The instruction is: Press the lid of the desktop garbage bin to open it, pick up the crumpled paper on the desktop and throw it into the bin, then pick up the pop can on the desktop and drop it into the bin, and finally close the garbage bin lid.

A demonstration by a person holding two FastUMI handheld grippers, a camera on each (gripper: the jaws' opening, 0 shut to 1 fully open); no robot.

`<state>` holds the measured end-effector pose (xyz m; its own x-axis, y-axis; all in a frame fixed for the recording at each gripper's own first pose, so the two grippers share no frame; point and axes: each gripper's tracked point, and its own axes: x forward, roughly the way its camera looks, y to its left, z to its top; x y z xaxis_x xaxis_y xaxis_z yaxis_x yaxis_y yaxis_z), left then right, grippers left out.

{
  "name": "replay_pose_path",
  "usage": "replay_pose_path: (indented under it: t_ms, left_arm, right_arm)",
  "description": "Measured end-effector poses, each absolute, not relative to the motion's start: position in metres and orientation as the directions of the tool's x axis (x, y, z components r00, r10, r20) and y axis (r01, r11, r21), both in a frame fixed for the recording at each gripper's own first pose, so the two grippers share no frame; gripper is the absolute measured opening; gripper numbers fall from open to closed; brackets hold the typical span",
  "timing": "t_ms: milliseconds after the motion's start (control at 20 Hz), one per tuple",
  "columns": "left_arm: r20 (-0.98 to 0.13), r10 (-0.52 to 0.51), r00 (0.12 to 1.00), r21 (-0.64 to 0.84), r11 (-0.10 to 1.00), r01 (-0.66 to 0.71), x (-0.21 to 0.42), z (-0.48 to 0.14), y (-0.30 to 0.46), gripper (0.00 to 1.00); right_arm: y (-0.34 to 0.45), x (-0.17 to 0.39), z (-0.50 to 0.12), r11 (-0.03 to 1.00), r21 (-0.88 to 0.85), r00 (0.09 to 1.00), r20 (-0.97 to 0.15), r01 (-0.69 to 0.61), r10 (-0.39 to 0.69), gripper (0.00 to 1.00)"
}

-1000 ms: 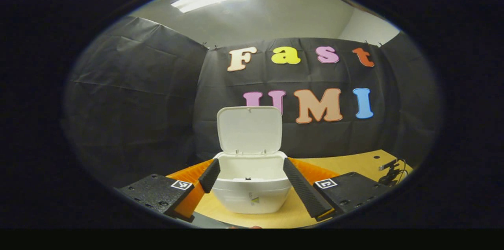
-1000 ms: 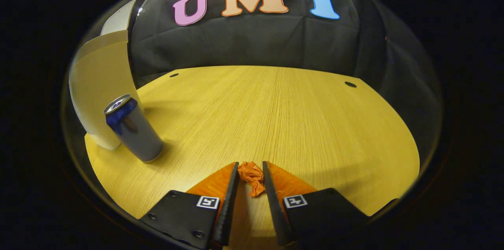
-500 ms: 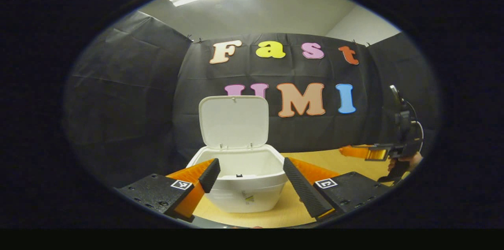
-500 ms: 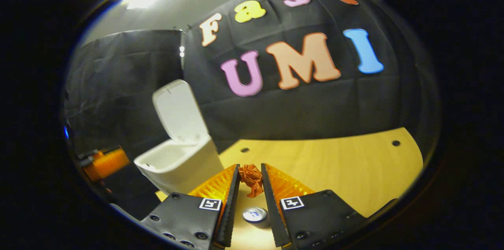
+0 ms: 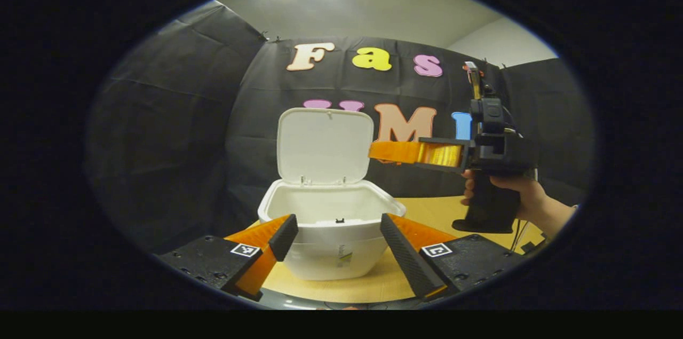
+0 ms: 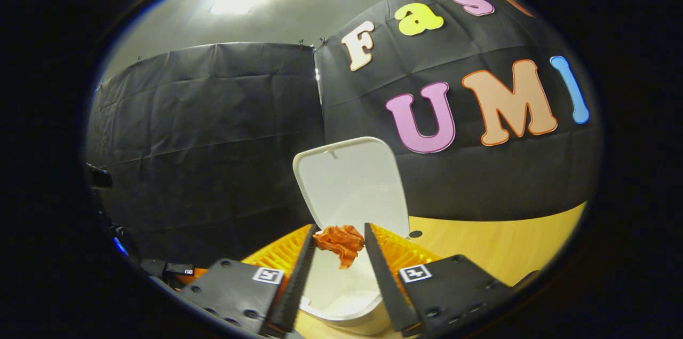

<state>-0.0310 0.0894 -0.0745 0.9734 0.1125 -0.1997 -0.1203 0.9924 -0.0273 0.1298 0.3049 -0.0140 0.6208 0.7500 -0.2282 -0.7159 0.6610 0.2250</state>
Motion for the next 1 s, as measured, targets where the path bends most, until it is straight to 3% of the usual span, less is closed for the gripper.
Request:
replay_pose_path:
  t_ms: [100, 350, 600, 800, 1000]
  left_arm:
    - [-0.192, 0.062, 0.979, -0.044, 0.996, -0.072, -0.031, -0.072, 0.074, 0.93]
    - [-0.190, -0.120, 0.974, -0.079, 0.991, 0.106, -0.016, -0.080, 0.010, 0.94]
    - [-0.193, -0.341, 0.920, -0.056, 0.940, 0.336, 0.000, -0.099, -0.084, 0.94]
    - [-0.204, -0.303, 0.931, -0.021, 0.952, 0.305, 0.046, -0.149, -0.099, 0.93]
    - [-0.365, -0.188, 0.912, 0.012, 0.978, 0.207, 0.083, -0.244, -0.088, 0.94]
  right_arm:
    - [0.292, 0.132, -0.013, 0.685, 0.225, 0.647, -0.226, -0.693, 0.729, 0.98]
    - [0.163, 0.153, 0.020, 0.863, 0.129, 0.847, -0.167, -0.489, 0.505, 0.96]
    - [0.002, 0.097, 0.027, 0.983, 0.007, 0.966, -0.186, -0.182, 0.180, 0.95]
    - [-0.067, 0.038, 0.003, 1.000, -0.003, 0.955, -0.295, -0.018, 0.017, 0.95]
    - [-0.098, 0.001, 0.008, 0.996, -0.031, 0.949, -0.305, 0.079, -0.085, 0.96]
